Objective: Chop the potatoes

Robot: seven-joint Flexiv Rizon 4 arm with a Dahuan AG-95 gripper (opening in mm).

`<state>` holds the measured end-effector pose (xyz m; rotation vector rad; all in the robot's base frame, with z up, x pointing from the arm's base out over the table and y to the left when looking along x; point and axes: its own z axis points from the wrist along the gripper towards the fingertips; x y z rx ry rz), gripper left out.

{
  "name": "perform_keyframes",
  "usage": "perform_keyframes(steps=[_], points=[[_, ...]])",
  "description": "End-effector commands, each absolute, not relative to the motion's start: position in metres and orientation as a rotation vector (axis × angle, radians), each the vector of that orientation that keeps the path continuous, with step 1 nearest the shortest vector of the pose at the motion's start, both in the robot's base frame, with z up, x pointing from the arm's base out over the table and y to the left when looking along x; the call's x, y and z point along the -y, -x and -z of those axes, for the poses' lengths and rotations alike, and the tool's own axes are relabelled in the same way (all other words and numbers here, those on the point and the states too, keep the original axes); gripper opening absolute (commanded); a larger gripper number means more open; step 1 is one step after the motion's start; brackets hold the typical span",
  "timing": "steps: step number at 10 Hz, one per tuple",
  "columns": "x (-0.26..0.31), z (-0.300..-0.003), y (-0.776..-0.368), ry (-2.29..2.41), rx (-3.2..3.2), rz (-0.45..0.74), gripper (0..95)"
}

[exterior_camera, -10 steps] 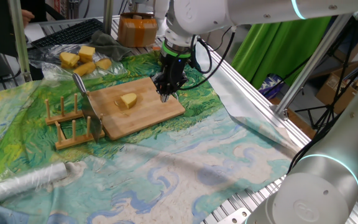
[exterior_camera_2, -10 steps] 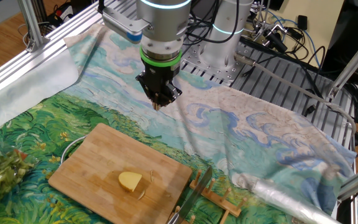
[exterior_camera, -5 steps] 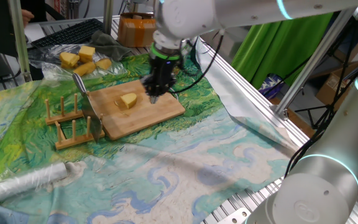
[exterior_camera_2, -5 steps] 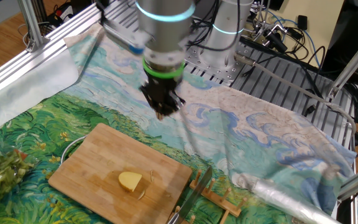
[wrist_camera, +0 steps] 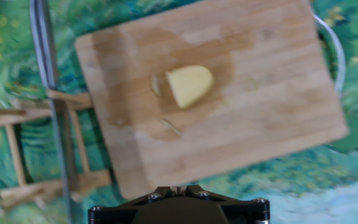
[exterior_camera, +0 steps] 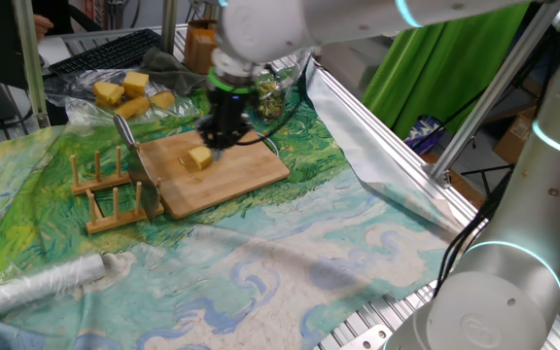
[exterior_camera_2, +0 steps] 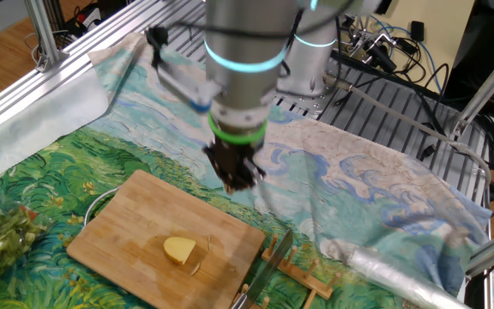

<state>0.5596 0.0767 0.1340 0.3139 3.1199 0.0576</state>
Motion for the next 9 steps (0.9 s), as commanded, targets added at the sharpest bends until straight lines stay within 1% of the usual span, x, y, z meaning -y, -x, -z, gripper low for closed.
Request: perform_keyframes(steps=[1,6,9], points=[[-0.093,-0.129,-0.570,-0.328,-3.117,-0.049,0.0],[-0.125,-0.118,-0.591,-0.367,-3.113,-0.055,0.0],[-0.134,-0.110,-0.601,-0.372,-3.111,-0.058,0.0]])
